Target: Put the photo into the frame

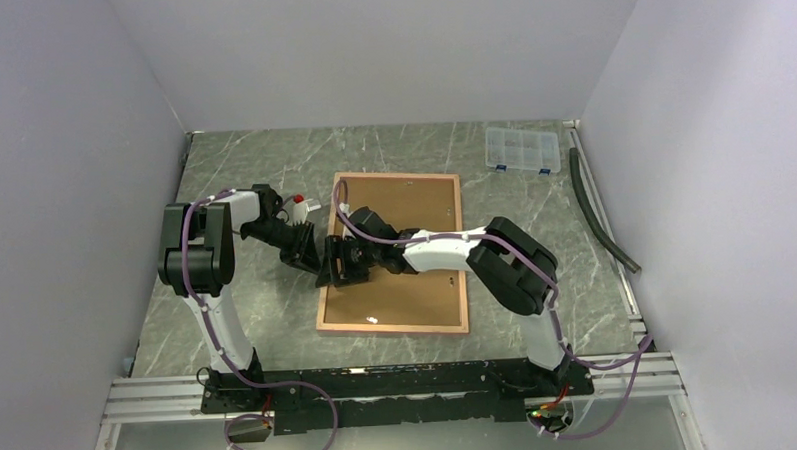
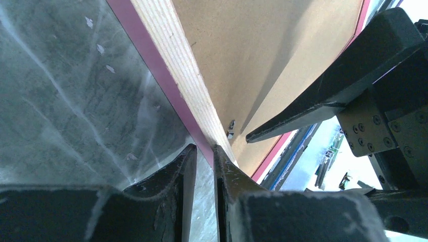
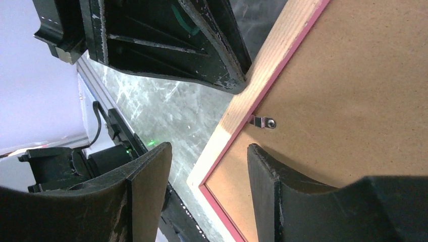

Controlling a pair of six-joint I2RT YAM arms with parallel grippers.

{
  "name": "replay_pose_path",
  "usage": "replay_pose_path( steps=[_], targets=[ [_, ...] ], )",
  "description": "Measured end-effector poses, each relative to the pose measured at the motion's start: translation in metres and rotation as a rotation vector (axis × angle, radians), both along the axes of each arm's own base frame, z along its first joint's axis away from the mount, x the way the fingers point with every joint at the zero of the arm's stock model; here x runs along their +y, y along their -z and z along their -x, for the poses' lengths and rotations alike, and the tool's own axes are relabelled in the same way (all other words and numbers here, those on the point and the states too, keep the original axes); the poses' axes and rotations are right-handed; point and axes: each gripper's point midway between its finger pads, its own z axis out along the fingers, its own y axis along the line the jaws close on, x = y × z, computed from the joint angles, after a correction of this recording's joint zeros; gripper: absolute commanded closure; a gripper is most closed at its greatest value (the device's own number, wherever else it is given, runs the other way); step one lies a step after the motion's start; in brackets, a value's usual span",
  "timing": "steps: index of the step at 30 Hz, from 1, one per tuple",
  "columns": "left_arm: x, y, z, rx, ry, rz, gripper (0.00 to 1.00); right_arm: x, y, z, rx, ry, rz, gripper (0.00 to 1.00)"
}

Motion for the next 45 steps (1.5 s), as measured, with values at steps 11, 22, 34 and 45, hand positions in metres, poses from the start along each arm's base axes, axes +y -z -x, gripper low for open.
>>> replay_pose_path(
  steps=[11,22,34,45],
  targets=[
    [0.000,0.000,0.000,0.000,0.000,0.000,0.77,-0.001,0.011,-0.001,0.010,0.009,0.017,0.43],
    [0.000,0.000,0.000,0.000,0.000,0.000,0.78,0.006,0.011,-0.007,0.005,0.016,0.007,0.45],
    [0.000,0.000,0.001,-0.001,0.005,0.001,0.78,0.010,0.012,-0.011,0.000,0.024,0.000,0.46],
    [0.000,0.000,0.002,0.000,0.010,0.001,0.71,0.012,0.011,-0.012,-0.001,0.022,-0.003,0.42]
  ],
)
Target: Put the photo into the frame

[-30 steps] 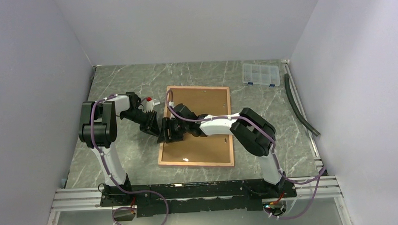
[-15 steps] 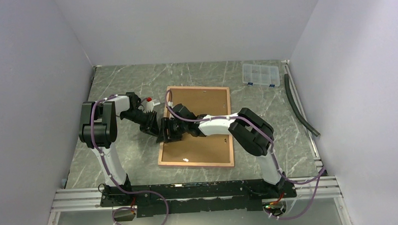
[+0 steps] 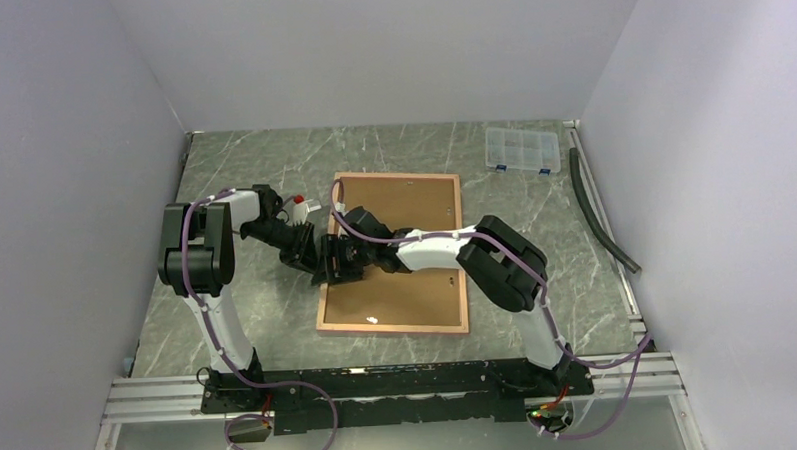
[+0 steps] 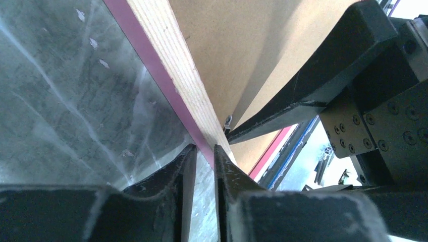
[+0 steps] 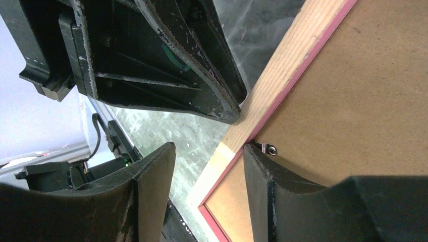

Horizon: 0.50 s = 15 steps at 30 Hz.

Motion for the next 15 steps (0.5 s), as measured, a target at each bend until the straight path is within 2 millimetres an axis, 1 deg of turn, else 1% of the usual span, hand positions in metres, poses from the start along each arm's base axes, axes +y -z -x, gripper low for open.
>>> replay_pose_path(
  steps=[2,4,7,9,11,12,13,15],
  targets=[
    [0.000,-0.002,0.000,0.007,-0.001,-0.001,0.65,-0.001,-0.002,-0.001,0.000,-0.004,-0.006,0.37],
    [0.000,-0.006,-0.004,-0.001,-0.001,-0.001,0.60,-0.004,-0.008,-0.005,-0.010,-0.005,-0.012,0.29],
    [0.000,-0.017,-0.021,-0.043,-0.010,0.000,0.58,-0.014,-0.027,-0.022,-0.050,0.013,-0.030,0.25],
    [-0.001,-0.028,-0.039,-0.091,-0.022,0.002,0.57,-0.026,-0.046,-0.042,-0.084,0.040,-0.050,0.23],
    [-0.001,-0.038,-0.057,-0.136,-0.036,0.004,0.58,-0.038,-0.064,-0.068,-0.123,0.075,-0.072,0.22],
    [-0.001,-0.041,-0.064,-0.150,-0.043,0.004,0.58,-0.042,-0.070,-0.079,-0.140,0.089,-0.079,0.22],
    [-0.002,-0.043,-0.076,-0.167,-0.052,0.006,0.58,-0.050,-0.078,-0.096,-0.162,0.113,-0.087,0.22],
    [-0.002,-0.042,-0.093,-0.179,-0.066,0.010,0.59,-0.060,-0.086,-0.116,-0.186,0.141,-0.091,0.24]
  ],
)
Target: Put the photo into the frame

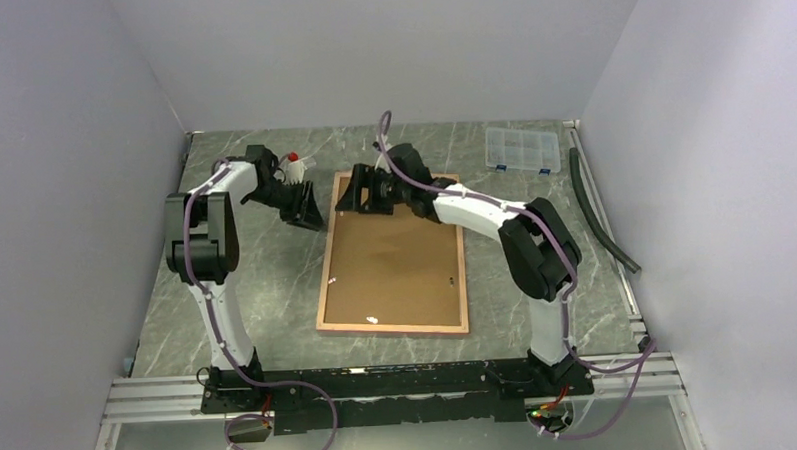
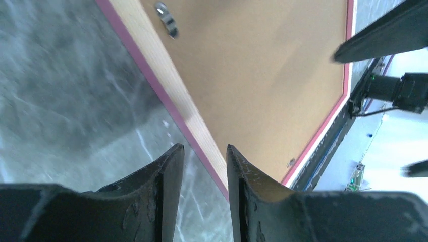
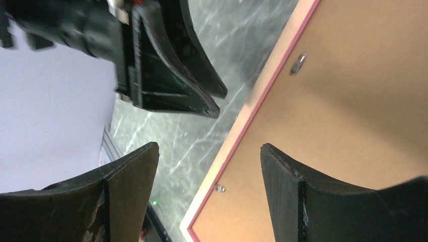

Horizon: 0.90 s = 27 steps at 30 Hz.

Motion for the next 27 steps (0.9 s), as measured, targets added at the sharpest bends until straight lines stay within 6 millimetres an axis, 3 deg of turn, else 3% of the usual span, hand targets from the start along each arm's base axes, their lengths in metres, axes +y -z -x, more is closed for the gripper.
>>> replay_pose_path(
  steps=[4,7,14,17,27],
  targets=[
    [-0.001,0.021,-0.018,0.036,-0.022,0.009,0.61,-0.012,-0.009,-0.043,-0.042,0.047,-0.006,0.26],
    [-0.003,0.034,-0.019,0.081,-0.031,0.022,0.64,-0.010,0.003,-0.060,-0.039,0.049,-0.003,0.27],
    [-0.010,0.042,-0.017,0.123,-0.026,0.079,0.70,0.001,0.061,-0.068,0.054,0.026,0.033,0.29],
    [-0.011,0.041,-0.016,0.125,-0.023,0.089,0.72,0.004,0.075,-0.067,0.089,0.021,0.035,0.30],
    [-0.011,0.041,-0.016,0.126,-0.022,0.103,0.76,0.021,0.076,-0.073,0.131,0.008,-0.040,0.32]
  ],
)
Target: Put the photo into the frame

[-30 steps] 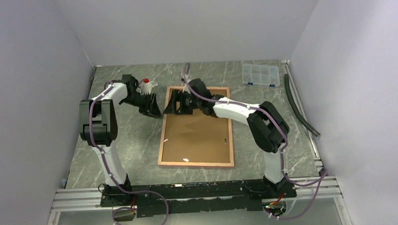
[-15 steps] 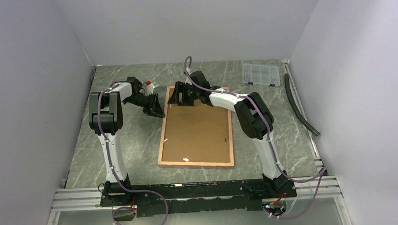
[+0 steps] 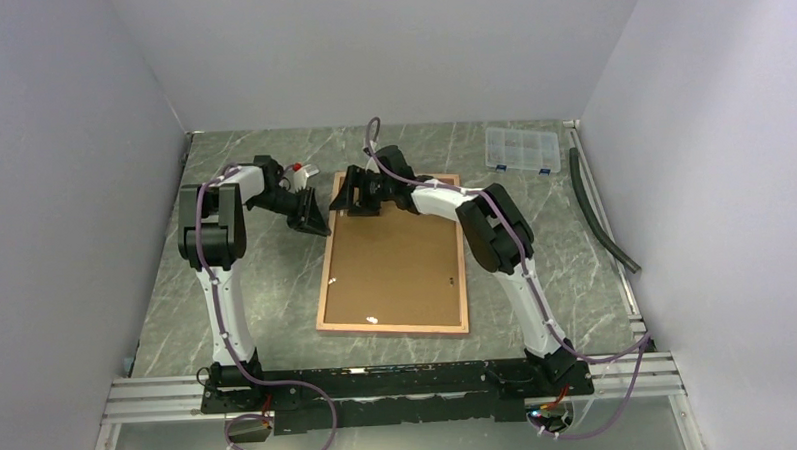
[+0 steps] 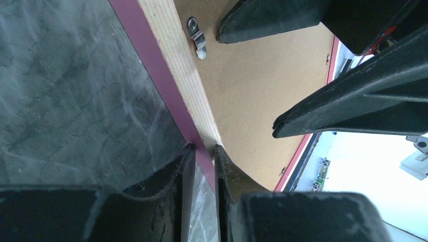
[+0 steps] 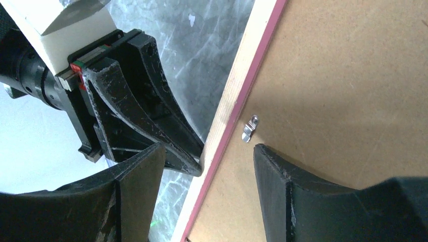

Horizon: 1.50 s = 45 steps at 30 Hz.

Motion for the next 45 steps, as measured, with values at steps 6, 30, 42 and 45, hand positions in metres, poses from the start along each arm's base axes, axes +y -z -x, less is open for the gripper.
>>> replay_pose_path(
  steps=[6,30,42,45],
  targets=[
    [0.000,0.000,0.000,0.000,-0.002,0.008,0.77,0.007,0.001,-0.001,0.015,-0.003,-0.031,0.33],
    [0.001,0.000,0.001,-0.009,0.004,0.022,0.79,0.021,0.002,-0.004,0.064,0.011,-0.079,0.37],
    [0.001,0.000,0.001,-0.012,0.006,0.025,0.79,0.027,0.002,-0.006,0.065,0.017,-0.087,0.35],
    [0.001,0.000,0.001,-0.012,0.007,0.025,0.78,0.027,0.000,-0.006,0.066,0.011,-0.086,0.30]
  ],
)
